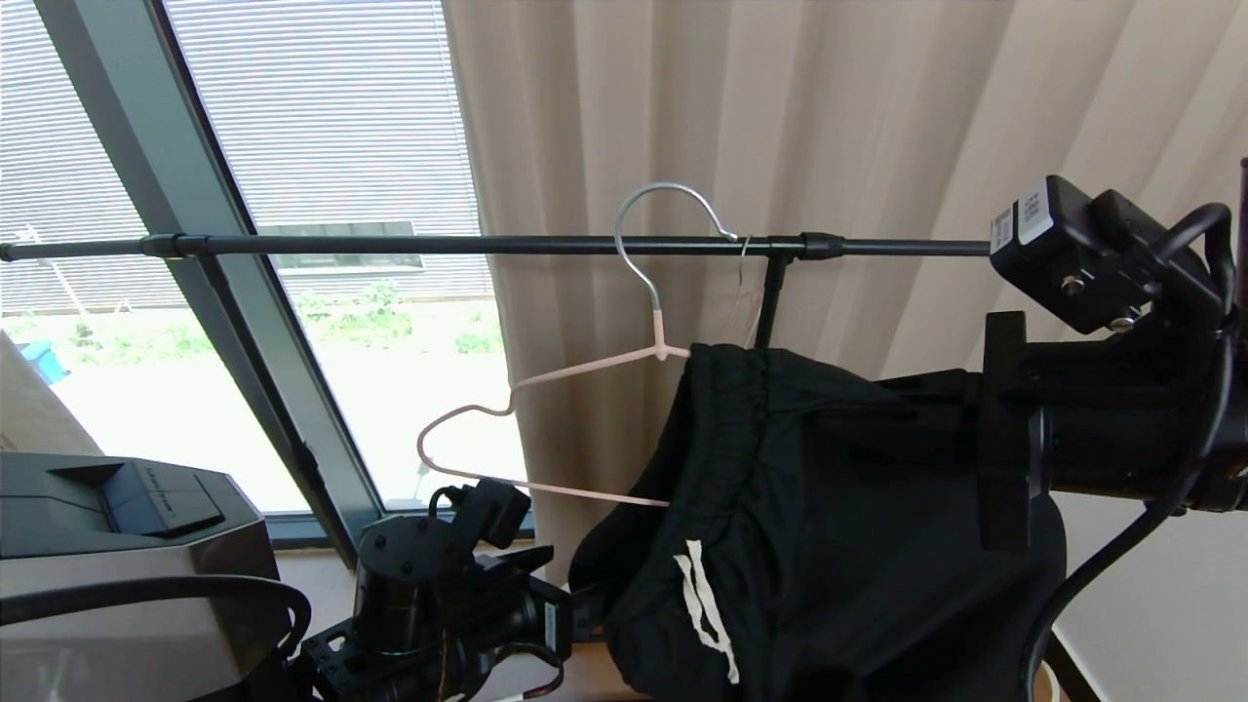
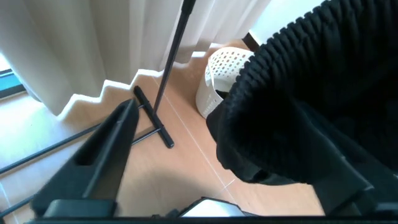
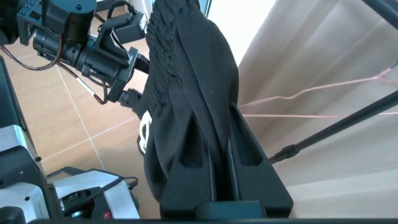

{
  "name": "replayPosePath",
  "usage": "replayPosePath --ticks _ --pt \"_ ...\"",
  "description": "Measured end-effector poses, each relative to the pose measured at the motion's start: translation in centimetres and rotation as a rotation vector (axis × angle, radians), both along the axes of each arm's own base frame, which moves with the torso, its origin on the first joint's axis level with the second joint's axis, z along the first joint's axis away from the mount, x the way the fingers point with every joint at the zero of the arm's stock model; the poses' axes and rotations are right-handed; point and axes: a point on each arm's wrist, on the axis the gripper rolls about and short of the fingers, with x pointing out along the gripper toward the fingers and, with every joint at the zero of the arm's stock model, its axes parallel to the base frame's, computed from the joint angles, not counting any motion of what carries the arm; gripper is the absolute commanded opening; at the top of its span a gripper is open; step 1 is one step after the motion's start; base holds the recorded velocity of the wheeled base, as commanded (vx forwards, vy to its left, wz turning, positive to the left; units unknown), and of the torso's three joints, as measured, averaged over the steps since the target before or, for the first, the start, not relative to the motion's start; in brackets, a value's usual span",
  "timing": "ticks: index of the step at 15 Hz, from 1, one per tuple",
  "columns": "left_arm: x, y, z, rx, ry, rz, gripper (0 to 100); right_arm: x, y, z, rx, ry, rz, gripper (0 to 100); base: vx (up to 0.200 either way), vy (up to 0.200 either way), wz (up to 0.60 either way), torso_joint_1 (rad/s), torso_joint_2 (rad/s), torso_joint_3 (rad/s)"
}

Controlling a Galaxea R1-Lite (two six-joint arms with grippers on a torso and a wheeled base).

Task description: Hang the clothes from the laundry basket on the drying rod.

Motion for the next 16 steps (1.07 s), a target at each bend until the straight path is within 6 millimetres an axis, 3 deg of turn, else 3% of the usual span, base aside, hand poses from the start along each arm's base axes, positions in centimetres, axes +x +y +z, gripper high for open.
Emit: replayPosePath --ticks 6,13,16 --pt "-0.5 0.4 0.6 -0.002 -0.111 -0.022 0 1.1 -1.5 -0.6 0.008 0.041 -0.093 0 0.000 0.000 0.00 0.000 0.00 0.000" --pt "-0.5 0.7 0.6 0.016 -0.129 -0.013 0 1.4 -2.7 -3.6 0.031 0.045 -0.131 0 0.000 0.000 0.00 0.000 0.00 0.000" --pt "0.0 1.1 0.6 0.015 -0.132 0.007 0 1.2 -2.8 -4.0 0.027 0.054 -0.132 0 0.000 0.000 0.00 0.000 0.00 0.000"
